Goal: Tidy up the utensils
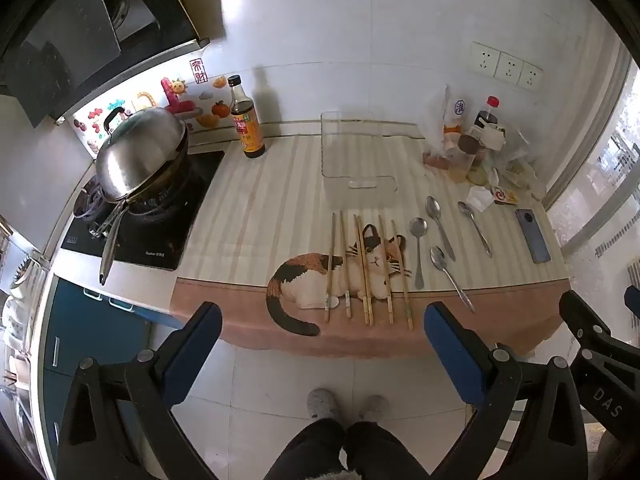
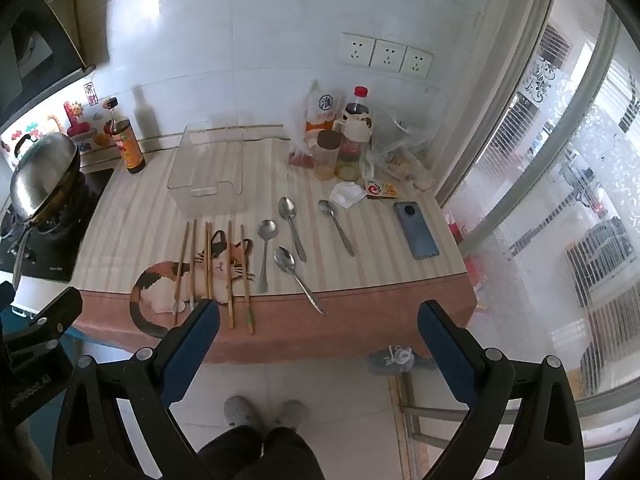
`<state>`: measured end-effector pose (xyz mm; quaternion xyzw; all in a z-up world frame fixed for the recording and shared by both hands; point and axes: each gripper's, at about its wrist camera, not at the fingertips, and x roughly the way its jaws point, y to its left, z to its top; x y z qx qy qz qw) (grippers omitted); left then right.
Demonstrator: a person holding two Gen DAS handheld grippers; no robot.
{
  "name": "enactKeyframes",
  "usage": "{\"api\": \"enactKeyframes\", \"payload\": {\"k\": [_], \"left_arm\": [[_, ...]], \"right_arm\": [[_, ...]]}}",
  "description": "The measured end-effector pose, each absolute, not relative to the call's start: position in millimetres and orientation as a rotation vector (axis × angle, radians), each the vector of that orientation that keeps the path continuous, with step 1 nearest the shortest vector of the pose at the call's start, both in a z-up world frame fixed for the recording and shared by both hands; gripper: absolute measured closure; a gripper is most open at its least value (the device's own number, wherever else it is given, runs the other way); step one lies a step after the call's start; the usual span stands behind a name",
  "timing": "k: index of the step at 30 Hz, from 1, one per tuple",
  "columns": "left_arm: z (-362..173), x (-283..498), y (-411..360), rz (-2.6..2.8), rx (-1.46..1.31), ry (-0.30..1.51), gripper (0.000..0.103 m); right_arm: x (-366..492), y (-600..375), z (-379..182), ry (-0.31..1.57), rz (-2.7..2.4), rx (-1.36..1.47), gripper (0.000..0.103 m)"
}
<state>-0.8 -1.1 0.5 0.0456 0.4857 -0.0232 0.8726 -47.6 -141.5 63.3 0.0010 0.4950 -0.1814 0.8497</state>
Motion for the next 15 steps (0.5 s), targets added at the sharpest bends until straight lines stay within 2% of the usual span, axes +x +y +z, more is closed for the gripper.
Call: {"api": "enactKeyframes", "payload": {"k": [15], "left_arm": [[5.0, -7.1, 3.6, -0.052, 0.089, 1.009, 0.000]], "right_arm": [[-55.4, -145.9, 62.8, 1.036, -0.385, 0.006, 0.003]]}}
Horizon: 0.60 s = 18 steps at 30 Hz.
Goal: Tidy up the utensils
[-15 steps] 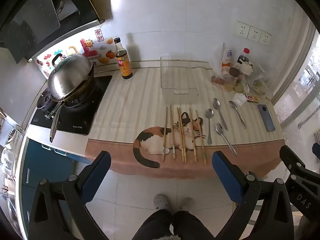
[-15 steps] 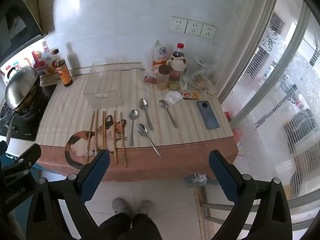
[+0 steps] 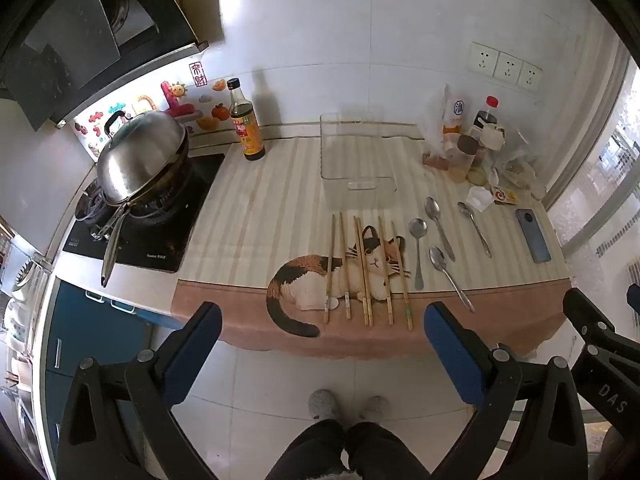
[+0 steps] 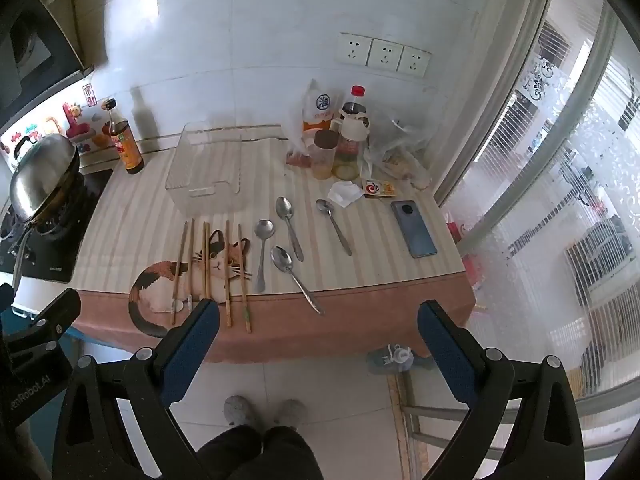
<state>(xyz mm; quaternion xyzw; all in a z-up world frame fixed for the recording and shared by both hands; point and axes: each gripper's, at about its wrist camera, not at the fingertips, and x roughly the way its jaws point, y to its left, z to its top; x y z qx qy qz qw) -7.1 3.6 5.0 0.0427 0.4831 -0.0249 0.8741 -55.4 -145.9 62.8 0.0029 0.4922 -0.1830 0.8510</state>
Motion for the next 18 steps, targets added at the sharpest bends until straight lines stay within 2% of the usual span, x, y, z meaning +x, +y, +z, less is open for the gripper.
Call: {"api": "enactKeyframes", "payload": {"k": [18], "left_arm": [[7.3, 10.0, -10.8, -0.051, 0.102, 1.016, 0.000]], "right_arm": [[-49.0, -157.4, 64.7, 1.042, -0.384, 0.017, 0.003]]}}
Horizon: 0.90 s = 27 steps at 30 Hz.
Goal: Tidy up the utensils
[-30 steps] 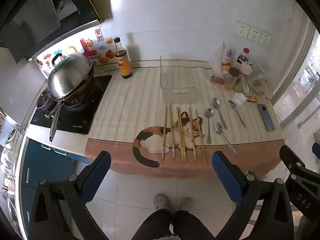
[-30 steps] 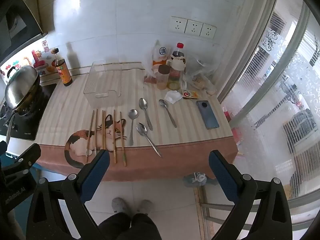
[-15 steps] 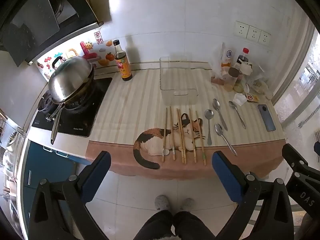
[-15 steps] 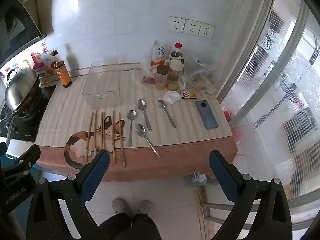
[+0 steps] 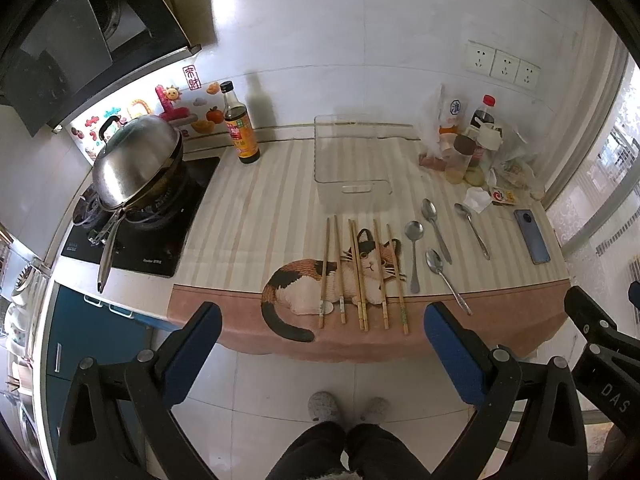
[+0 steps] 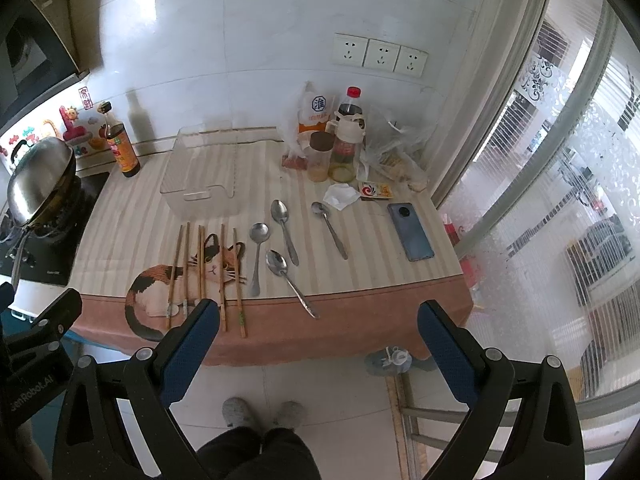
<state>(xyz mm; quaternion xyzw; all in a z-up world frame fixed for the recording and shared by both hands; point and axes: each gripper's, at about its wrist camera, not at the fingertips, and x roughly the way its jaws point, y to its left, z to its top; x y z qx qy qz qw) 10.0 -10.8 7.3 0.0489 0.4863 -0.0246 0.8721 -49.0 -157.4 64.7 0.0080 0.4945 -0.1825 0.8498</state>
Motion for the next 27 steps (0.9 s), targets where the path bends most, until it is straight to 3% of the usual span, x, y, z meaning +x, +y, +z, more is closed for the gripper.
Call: {"api": "enactKeyframes", "payload": {"k": [27], "left_arm": [[-5.0, 21.8, -22.4, -0.058, 0.114, 1.029, 0.000]], "right_arm": [[-36.9, -166.5, 53.8, 1.054, -0.385, 0.012, 0.003]]}}
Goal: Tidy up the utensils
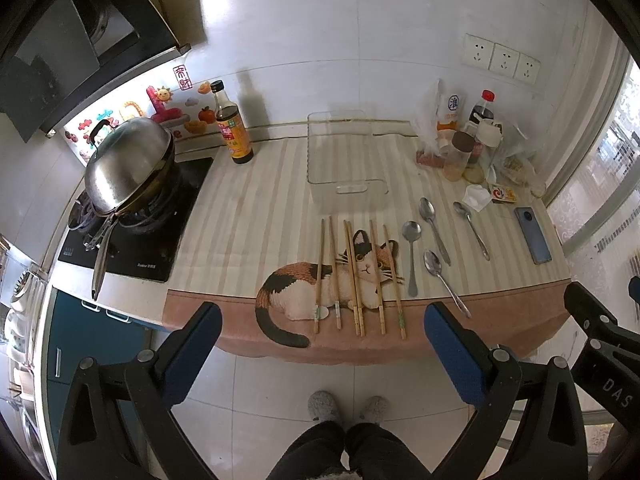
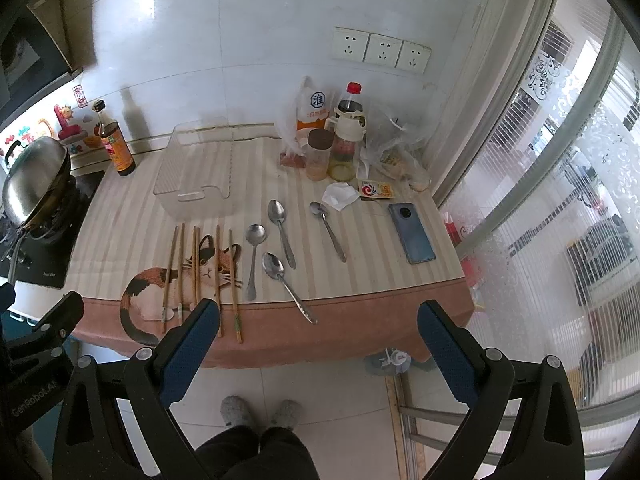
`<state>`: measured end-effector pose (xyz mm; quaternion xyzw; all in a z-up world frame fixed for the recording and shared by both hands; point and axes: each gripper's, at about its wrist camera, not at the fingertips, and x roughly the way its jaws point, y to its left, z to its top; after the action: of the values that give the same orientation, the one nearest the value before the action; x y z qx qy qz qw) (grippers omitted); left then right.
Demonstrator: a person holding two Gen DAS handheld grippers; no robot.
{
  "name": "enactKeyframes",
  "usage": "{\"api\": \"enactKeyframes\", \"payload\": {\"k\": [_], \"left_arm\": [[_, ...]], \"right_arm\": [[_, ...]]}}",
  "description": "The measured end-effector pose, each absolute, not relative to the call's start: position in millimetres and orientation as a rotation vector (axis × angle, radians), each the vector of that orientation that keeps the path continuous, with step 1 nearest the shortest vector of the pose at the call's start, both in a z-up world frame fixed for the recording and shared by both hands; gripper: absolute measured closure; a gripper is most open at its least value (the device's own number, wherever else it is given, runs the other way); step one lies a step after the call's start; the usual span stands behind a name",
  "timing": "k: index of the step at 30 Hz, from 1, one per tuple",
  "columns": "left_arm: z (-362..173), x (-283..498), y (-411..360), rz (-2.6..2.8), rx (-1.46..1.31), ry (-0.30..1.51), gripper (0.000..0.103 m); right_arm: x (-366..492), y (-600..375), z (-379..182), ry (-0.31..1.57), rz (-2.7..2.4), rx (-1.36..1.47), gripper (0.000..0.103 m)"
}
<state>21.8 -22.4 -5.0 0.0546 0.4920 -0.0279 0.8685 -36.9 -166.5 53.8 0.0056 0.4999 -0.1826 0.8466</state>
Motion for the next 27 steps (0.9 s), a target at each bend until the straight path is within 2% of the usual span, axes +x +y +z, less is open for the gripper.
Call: {"api": "enactKeyframes", "payload": {"k": [27], "left_arm": [[-9.2, 21.6, -23.6, -0.059, 0.118, 1.033, 0.000]], "right_arm": [[-39.4, -164.3, 50.7, 1.070, -0.380, 0.016, 0.003]]}}
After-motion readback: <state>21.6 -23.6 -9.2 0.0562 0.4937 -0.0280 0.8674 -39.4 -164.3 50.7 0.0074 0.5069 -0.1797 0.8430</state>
